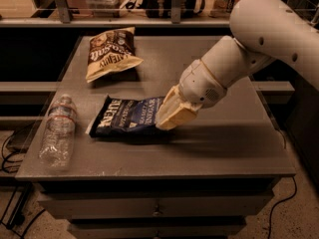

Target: Move blue chip bag near water bottle

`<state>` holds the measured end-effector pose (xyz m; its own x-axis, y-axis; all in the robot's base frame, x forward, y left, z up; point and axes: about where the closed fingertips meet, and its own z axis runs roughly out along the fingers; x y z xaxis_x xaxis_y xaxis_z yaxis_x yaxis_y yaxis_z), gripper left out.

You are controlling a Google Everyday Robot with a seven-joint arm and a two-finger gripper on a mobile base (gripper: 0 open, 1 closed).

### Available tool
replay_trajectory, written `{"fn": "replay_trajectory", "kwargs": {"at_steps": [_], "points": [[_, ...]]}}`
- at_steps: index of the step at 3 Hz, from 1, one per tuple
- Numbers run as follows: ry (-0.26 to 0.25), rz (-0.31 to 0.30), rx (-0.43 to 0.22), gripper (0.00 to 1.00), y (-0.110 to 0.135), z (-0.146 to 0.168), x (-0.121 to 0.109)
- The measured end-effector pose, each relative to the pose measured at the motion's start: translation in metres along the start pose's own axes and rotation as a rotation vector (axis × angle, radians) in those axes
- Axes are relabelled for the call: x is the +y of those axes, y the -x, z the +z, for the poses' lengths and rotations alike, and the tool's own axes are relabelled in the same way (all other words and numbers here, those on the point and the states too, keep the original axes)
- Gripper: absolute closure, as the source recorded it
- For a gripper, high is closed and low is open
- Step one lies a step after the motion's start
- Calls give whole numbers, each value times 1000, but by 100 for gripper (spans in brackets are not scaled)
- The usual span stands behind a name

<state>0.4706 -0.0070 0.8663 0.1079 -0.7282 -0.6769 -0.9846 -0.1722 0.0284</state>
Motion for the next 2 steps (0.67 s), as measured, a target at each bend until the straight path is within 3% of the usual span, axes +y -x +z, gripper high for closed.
{"fn": "replay_trajectory", "kwargs": {"at_steps": [1, 2], "points": [[6, 10, -18, 13, -1, 4, 0], [7, 8, -18, 0, 0, 5, 0]]}}
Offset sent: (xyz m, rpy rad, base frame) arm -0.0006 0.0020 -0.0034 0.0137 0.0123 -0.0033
